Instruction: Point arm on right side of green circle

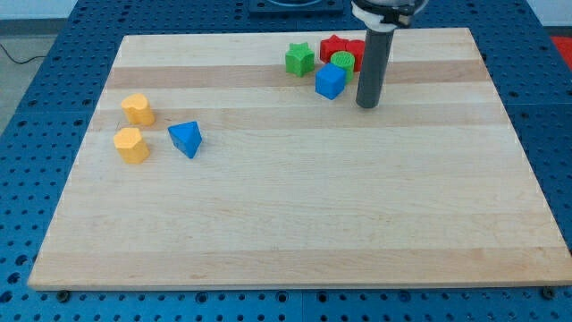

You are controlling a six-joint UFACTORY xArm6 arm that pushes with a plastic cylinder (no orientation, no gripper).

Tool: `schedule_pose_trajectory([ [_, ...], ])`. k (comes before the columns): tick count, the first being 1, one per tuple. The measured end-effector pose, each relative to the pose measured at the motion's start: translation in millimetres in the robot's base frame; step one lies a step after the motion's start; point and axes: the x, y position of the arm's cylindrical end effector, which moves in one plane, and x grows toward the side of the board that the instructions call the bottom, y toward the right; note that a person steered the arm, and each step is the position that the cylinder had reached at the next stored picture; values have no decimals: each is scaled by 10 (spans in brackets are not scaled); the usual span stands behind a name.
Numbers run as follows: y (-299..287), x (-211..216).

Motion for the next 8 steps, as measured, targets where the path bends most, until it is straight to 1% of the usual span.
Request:
schedule_pose_trajectory([
  [3,-423,-253],
  [4,-375,-238],
  [5,122,-151],
  [6,606,-184],
  [7,593,-383],
  [8,347,-459],
])
